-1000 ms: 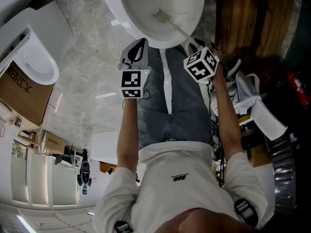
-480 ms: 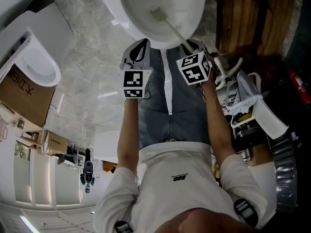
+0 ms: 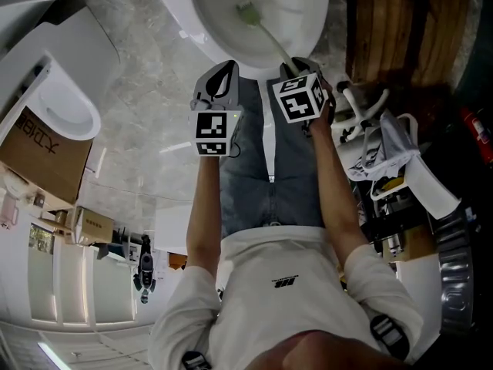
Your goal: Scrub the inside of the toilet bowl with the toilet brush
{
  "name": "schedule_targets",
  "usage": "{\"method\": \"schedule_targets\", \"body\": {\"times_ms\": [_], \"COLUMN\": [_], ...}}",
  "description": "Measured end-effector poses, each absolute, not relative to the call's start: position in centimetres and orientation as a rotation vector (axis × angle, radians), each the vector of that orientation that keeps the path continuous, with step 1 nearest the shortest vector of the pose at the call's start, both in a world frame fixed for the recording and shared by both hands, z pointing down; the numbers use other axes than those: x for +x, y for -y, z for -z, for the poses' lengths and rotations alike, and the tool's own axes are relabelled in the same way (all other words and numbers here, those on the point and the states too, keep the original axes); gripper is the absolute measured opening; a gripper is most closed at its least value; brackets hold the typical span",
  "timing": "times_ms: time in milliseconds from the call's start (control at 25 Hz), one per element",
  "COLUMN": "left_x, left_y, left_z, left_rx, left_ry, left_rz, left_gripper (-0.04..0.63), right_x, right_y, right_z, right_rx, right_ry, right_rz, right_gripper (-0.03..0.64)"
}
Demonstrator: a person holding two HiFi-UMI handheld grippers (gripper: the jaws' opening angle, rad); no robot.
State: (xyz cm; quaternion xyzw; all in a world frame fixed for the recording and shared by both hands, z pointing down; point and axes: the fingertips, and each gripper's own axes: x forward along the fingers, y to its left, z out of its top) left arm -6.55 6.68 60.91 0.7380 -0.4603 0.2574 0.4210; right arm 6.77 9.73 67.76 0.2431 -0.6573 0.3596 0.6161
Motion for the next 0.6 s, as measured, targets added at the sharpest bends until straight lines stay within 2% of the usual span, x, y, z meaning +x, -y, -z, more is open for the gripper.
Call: {"method": "schedule_targets", "body": {"times_ms": [600], "left_x": [-7.3], "left_y": [-5.8], "left_z": [-61.8], "left_rx": [1.854], "left_ry": [1.138], "left_rz": [-0.671], "left_gripper": [0.011], "right_x": [6.1], "right_y": [-5.9], "right_z": [-73.4], "right_rx": [0.631], "right_ry": [1.442], "right_rz": [-0.838], "right_gripper": [0.089]}}
